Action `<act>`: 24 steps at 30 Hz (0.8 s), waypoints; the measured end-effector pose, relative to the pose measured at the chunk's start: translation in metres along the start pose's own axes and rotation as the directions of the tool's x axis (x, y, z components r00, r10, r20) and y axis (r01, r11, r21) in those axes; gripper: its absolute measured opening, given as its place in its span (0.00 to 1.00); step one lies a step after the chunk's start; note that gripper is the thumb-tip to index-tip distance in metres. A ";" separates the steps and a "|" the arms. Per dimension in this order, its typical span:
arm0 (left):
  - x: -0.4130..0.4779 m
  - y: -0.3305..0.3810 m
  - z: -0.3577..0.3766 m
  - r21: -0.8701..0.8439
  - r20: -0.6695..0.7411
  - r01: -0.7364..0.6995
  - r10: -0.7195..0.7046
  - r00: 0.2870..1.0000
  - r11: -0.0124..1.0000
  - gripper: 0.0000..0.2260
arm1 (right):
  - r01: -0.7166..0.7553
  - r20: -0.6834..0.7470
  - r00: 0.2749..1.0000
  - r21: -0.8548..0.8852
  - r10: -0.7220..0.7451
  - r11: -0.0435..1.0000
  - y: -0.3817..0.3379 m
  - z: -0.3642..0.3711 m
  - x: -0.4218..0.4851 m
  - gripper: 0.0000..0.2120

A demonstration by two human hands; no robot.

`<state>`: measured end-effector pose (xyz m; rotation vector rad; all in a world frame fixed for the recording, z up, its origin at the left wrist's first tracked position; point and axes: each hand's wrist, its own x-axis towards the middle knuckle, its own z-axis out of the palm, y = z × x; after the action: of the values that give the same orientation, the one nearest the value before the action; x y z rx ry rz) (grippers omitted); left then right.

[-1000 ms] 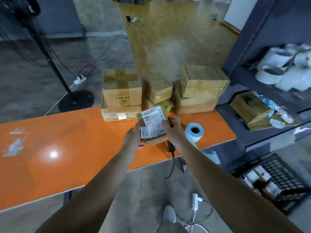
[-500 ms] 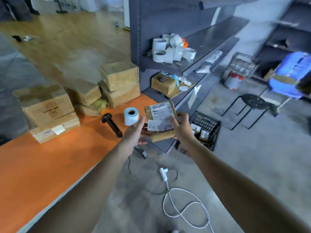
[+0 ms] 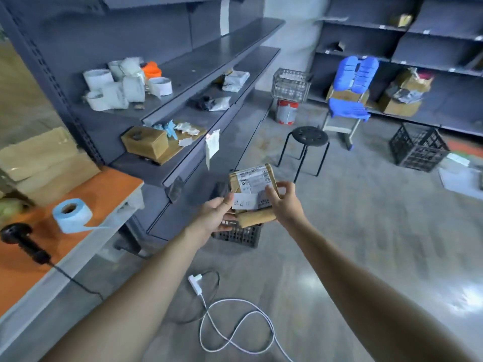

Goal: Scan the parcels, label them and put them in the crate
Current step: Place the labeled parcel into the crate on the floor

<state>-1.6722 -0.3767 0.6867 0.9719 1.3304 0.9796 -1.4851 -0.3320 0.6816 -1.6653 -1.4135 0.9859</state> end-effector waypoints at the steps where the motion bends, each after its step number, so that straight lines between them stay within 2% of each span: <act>1: 0.009 0.003 0.021 0.001 0.013 0.002 -0.002 1.000 1.000 0.15 | -0.006 -0.006 1.000 -0.005 0.006 1.000 0.007 -0.019 0.011 0.16; 7: 0.064 0.018 0.106 0.022 0.044 0.019 -0.020 0.999 1.000 0.25 | -0.070 0.034 0.997 -0.040 0.072 0.997 0.042 -0.094 0.077 0.19; 12: 0.127 0.027 0.134 0.005 0.057 0.042 -0.042 0.997 0.999 0.24 | -0.090 0.086 0.992 -0.074 0.097 0.993 0.059 -0.114 0.143 0.21; 18: 0.237 0.028 0.142 -0.025 -0.001 0.053 -0.053 0.999 0.998 0.23 | -0.069 0.171 0.981 -0.144 0.094 0.987 0.068 -0.101 0.262 0.23; 24: 0.379 0.021 0.122 -0.116 -0.129 0.084 -0.099 0.987 0.990 0.24 | -0.049 0.283 0.952 -0.237 0.117 0.970 0.069 -0.049 0.418 0.24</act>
<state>-1.5488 -0.0098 0.5925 0.7657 1.4044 1.0509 -1.3681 0.0708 0.6014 -1.8120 -1.7185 1.1974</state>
